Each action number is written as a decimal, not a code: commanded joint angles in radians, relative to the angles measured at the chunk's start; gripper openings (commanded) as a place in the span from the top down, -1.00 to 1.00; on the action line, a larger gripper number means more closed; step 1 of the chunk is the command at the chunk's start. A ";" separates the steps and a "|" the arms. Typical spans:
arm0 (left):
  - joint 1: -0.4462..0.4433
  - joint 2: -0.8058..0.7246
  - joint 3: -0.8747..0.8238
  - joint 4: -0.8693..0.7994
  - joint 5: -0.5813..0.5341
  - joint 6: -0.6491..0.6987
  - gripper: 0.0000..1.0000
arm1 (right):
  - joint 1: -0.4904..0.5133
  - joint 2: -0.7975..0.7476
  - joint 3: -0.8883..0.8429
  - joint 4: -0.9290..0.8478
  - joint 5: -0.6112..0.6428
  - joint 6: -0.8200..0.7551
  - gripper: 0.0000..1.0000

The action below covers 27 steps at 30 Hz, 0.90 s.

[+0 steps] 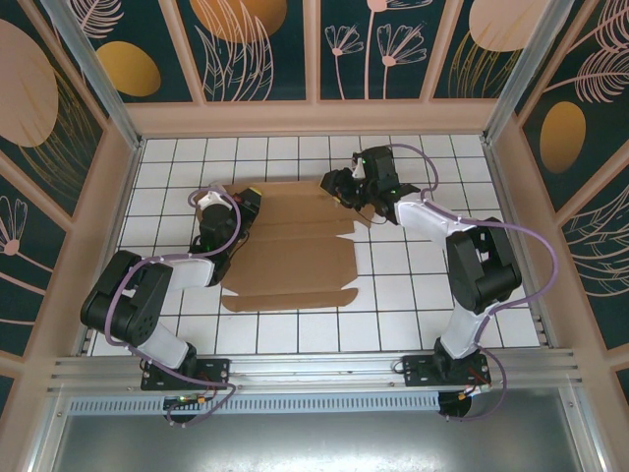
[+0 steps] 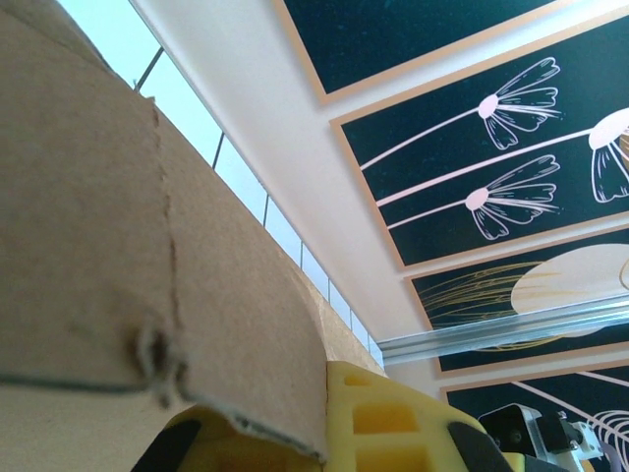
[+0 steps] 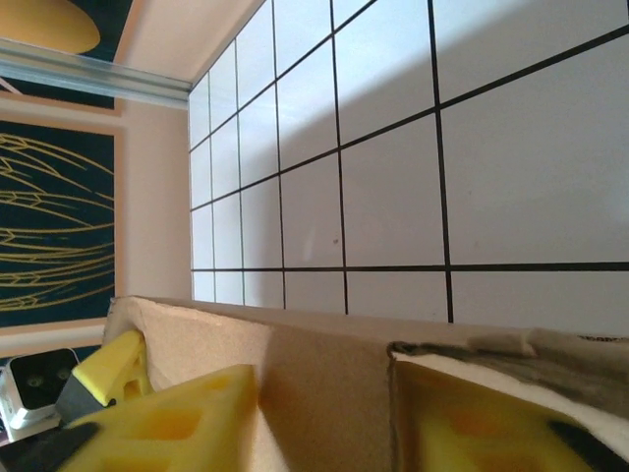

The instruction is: Fold the paper box

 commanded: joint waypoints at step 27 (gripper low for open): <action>0.000 -0.023 0.050 -0.136 0.000 0.022 1.00 | 0.176 -0.279 -0.367 -0.059 0.409 -0.353 0.15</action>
